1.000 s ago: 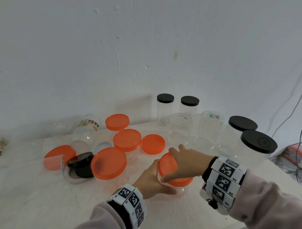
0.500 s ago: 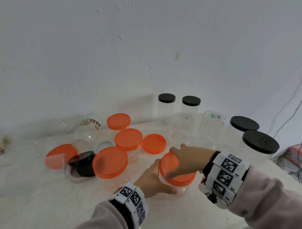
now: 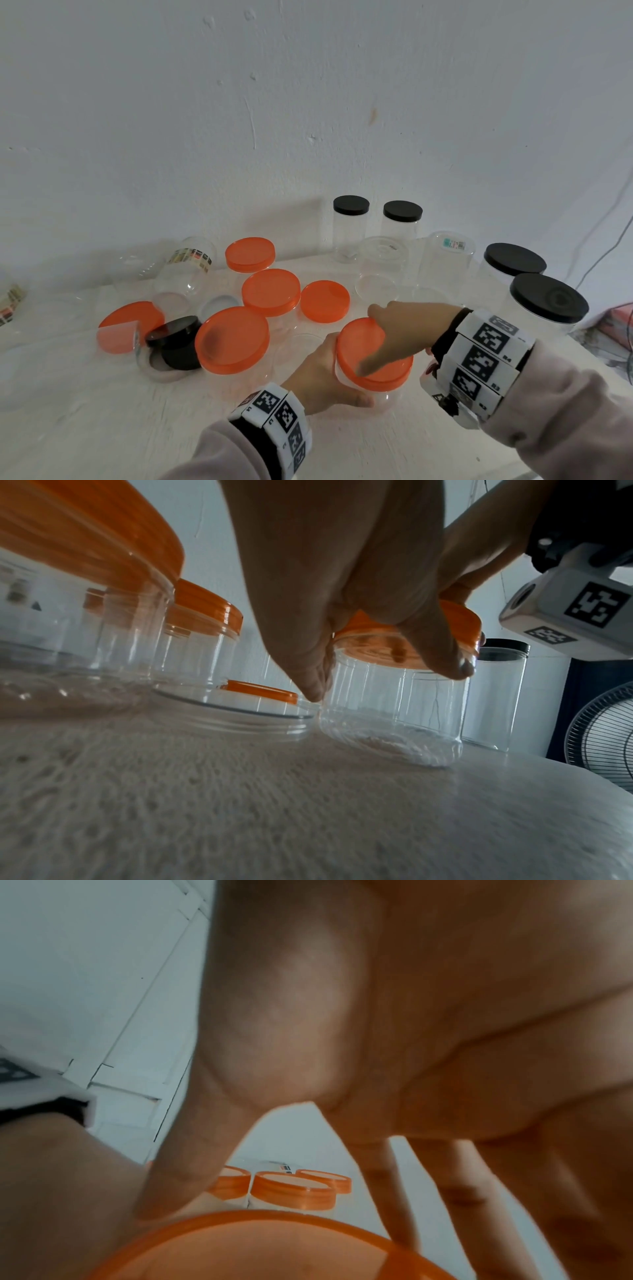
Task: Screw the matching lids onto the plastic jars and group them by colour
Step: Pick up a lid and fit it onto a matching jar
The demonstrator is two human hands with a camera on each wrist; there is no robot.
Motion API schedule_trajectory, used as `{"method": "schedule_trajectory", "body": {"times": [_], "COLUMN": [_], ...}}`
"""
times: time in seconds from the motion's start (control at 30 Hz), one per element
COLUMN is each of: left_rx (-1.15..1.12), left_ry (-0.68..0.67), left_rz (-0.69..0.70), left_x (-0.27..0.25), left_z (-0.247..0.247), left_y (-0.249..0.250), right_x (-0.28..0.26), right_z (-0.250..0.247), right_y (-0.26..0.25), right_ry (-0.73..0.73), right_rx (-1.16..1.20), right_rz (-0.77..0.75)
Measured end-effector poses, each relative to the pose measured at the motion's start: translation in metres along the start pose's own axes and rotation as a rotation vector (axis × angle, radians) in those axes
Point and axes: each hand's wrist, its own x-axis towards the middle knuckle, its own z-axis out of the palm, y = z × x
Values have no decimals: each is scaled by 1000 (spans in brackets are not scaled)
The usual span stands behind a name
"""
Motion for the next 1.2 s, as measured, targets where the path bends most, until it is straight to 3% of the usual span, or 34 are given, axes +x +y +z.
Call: {"method": "schedule_trajectory", "body": {"times": [0.23,0.5,0.67,1.0,1.07,1.2], "left_rx": [59,-30,45,-75,-64,26], "left_ry": [-4,-14,0,3,2,10], "left_rz": [-20,-15,-20,-9,-10,-10], "left_x": [-1,-2,0,-2,-2,0], "left_z": [-1,0,-1,0,0,0], "left_y": [5,3,5,0,1,3], "right_x": [2,10,4,13,12,6], "right_z": [3,13,4,25,20,6], "right_y": [-1,-5,0,-9,-5,0], "right_ry": [-46,26,-58,152,68,-68], "right_rx": [32,-1,44,63,59,29], "right_rz": [-180,-29,-154,40,28,-144]}}
